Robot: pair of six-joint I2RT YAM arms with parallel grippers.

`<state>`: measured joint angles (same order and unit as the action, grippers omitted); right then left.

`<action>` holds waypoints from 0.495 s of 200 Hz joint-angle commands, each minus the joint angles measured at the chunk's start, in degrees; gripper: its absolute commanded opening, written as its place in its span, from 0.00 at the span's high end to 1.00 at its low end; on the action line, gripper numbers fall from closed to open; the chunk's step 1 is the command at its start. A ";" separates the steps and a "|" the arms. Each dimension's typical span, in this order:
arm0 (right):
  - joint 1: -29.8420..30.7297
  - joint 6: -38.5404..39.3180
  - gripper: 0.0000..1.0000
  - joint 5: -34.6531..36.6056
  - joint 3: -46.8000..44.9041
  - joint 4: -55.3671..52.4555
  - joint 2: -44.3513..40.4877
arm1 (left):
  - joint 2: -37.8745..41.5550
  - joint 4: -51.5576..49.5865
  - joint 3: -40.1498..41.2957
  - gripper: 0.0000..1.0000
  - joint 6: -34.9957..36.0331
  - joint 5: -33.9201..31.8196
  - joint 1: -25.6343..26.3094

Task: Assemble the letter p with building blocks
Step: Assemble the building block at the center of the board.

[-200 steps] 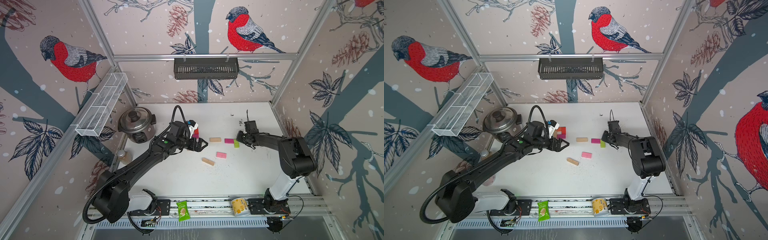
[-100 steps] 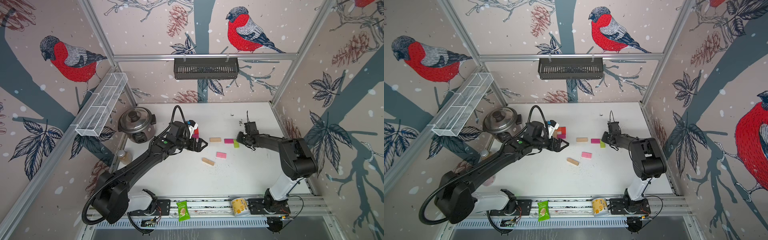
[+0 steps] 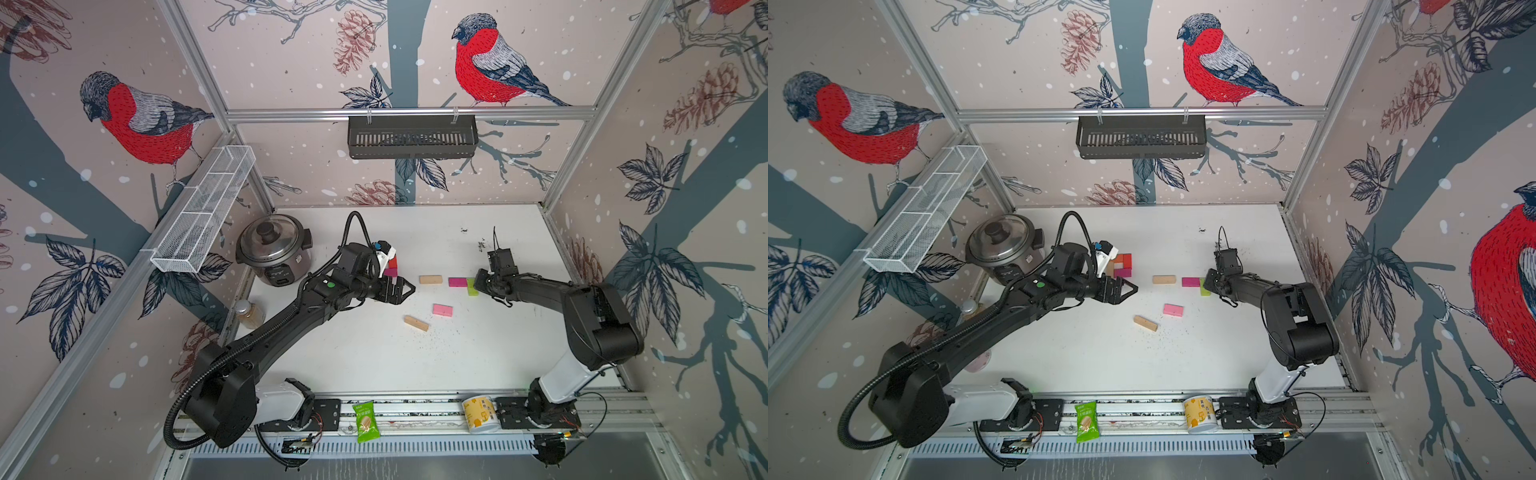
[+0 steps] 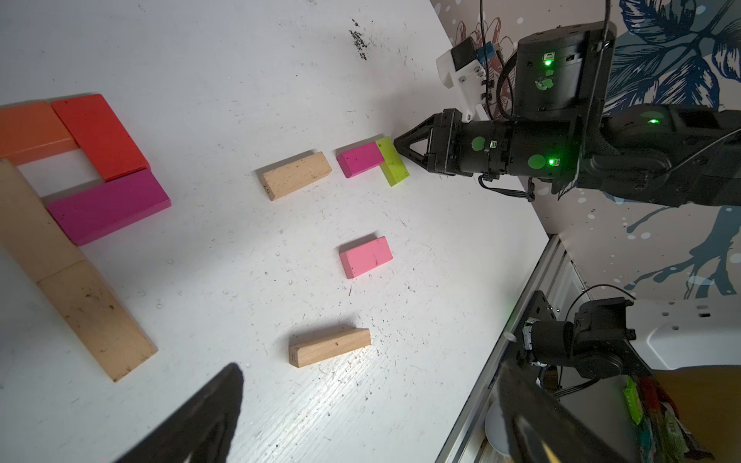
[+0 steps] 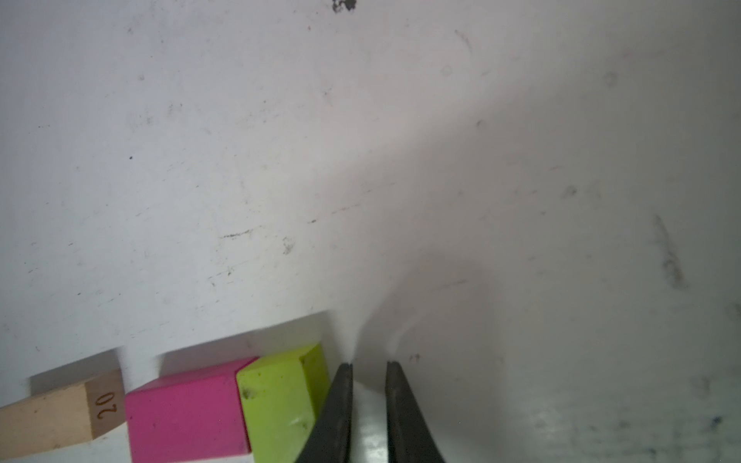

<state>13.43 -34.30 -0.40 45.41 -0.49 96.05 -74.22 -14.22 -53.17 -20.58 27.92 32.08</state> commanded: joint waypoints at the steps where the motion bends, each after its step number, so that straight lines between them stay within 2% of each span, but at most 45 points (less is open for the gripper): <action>1: 0.27 -0.35 0.81 -0.04 -0.21 -3.90 0.27 | 0.21 -0.14 0.01 0.02 0.89 -0.57 -0.11; 99: 1.16 -0.37 0.81 -0.05 0.38 -3.99 1.05 | -0.14 -0.02 -0.01 0.02 0.73 -0.15 -0.52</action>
<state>14.50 -34.30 -0.19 45.76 -0.21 96.51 -74.30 -14.37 -53.17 -20.58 27.14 31.68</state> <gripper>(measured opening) 0.192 0.976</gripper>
